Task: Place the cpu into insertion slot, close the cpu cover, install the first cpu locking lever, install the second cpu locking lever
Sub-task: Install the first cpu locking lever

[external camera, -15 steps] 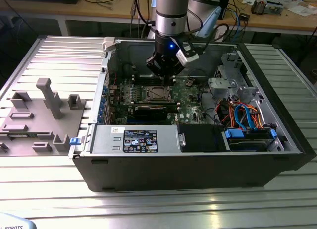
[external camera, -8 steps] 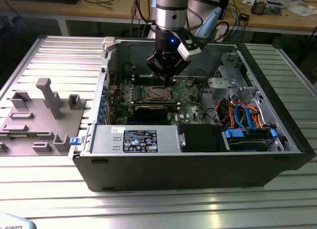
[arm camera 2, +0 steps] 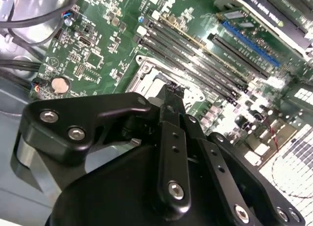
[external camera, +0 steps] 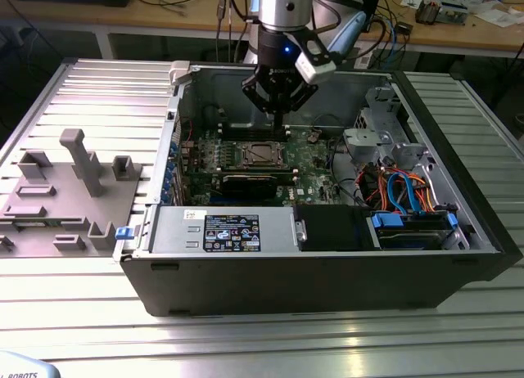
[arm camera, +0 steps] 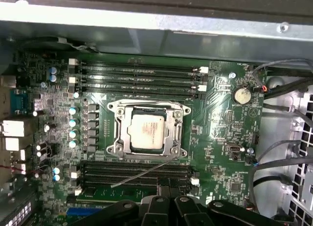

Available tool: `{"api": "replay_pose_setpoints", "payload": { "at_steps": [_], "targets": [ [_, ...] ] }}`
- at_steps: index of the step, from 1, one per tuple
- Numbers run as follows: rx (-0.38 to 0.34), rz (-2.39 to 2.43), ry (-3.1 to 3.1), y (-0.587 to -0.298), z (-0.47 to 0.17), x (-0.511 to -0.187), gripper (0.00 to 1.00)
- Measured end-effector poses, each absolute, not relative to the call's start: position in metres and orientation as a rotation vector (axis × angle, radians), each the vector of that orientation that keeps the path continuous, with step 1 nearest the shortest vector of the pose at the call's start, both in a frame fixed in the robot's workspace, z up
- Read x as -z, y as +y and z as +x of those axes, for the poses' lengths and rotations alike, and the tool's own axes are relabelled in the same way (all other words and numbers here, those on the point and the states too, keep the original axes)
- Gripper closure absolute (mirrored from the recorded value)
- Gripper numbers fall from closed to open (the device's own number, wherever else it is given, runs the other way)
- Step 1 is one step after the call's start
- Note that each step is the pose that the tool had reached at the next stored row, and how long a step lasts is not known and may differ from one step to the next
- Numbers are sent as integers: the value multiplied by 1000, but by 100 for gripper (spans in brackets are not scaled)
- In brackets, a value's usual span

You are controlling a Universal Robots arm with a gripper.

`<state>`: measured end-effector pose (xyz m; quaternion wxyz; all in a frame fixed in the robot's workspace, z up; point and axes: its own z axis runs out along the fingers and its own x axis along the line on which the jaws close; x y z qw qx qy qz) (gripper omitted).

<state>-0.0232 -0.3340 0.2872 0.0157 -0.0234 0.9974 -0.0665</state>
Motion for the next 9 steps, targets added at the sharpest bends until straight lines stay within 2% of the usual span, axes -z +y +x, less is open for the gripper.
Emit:
{"api": "replay_pose_setpoints", "payload": {
  "at_steps": [5,9],
  "targets": [
    [89,-24,3109,-334,-23,-287,89],
    [75,-14,3109,-334,-23,-288,89]
  ]
}}
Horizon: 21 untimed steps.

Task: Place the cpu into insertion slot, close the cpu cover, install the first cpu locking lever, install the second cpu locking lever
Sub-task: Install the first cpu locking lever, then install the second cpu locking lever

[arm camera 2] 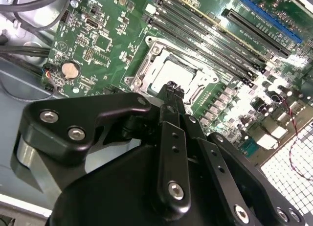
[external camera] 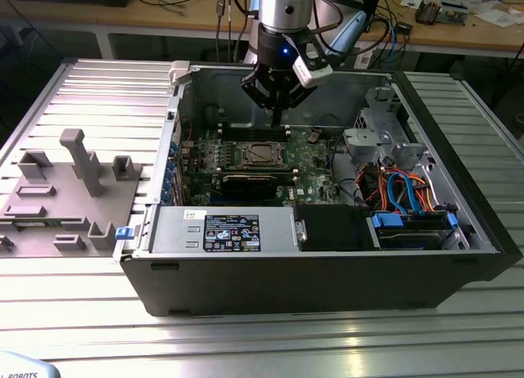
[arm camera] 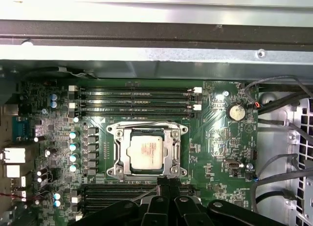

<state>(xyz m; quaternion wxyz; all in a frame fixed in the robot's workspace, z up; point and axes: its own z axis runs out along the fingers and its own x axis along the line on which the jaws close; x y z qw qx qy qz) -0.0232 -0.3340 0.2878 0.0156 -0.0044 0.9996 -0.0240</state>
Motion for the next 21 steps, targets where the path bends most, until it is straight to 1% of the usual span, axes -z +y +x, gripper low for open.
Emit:
{"api": "replay_pose_setpoints", "payload": {
  "at_steps": [9,15,19,21],
  "targets": [
    [75,-13,3109,-334,-23,-288,89],
    [70,-13,3110,-341,-22,-287,89],
    [43,-13,3111,-351,-22,-287,89],
    [9,-12,3111,-356,-22,-286,89]
  ]
}}
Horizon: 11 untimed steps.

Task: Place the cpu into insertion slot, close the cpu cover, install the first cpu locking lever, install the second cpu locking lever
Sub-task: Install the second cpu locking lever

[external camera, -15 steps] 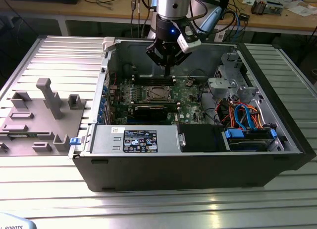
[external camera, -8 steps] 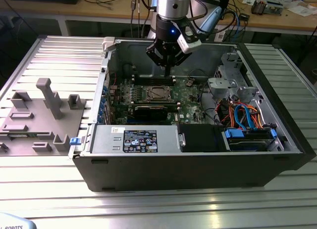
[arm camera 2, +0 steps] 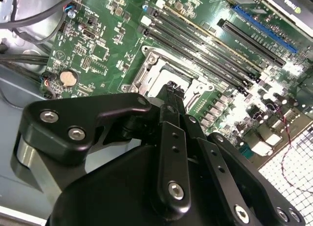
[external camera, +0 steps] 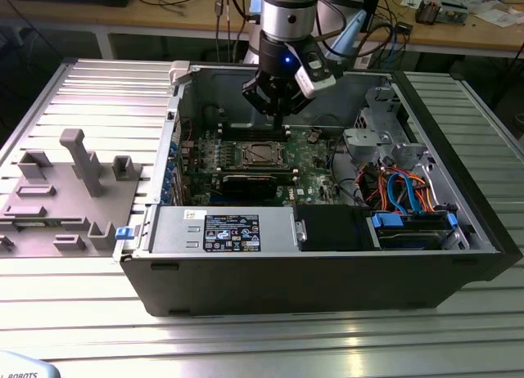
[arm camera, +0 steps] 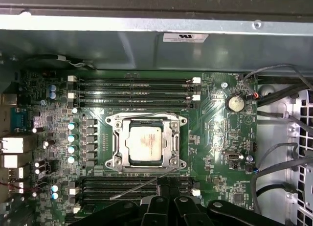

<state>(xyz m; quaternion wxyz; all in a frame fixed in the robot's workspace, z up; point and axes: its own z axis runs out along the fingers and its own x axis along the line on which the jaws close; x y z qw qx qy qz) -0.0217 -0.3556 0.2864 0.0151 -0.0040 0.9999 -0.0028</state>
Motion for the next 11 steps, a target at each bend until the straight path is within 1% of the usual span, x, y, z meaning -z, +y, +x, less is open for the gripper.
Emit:
{"api": "replay_pose_setpoints", "payload": {
  "at_steps": [6,9,11],
  "targets": [
    [-72,-11,3110,-376,-22,-284,89],
    [-135,-10,3108,-387,-23,-281,89],
    [-146,-10,3107,-388,-25,-279,89]
  ]
}}
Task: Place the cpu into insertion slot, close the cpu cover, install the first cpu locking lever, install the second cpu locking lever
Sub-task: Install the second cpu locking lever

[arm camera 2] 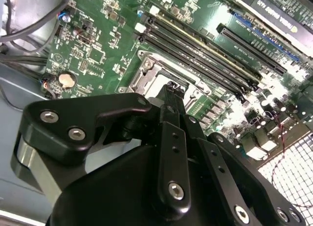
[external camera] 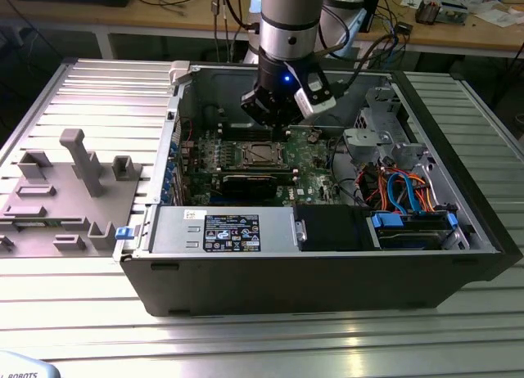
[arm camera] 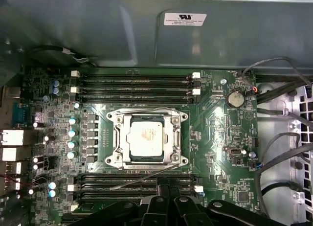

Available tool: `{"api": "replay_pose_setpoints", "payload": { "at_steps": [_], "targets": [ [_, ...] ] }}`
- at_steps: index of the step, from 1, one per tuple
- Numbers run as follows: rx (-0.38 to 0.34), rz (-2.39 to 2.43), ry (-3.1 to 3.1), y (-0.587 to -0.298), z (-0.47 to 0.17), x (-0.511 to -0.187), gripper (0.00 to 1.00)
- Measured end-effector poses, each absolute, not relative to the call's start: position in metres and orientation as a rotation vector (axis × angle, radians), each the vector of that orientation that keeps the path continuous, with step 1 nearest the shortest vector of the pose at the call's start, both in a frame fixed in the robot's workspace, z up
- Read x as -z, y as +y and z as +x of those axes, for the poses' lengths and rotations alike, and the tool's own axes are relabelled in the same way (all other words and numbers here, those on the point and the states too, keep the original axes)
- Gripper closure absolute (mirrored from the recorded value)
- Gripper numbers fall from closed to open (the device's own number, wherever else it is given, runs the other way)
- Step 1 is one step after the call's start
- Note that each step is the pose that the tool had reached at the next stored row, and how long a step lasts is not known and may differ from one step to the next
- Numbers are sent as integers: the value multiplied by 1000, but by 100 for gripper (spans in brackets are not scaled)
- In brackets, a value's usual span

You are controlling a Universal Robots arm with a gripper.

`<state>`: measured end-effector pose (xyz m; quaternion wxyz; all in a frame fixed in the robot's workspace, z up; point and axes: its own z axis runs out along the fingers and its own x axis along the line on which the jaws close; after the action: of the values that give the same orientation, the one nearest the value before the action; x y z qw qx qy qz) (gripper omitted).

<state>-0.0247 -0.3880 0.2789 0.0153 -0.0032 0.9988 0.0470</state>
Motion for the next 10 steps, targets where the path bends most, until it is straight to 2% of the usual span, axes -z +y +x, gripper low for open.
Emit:
{"api": "replay_pose_setpoints", "payload": {
  "at_steps": [10],
  "targets": [
    [-150,-10,3107,-390,-39,-264,89]
  ]
}}
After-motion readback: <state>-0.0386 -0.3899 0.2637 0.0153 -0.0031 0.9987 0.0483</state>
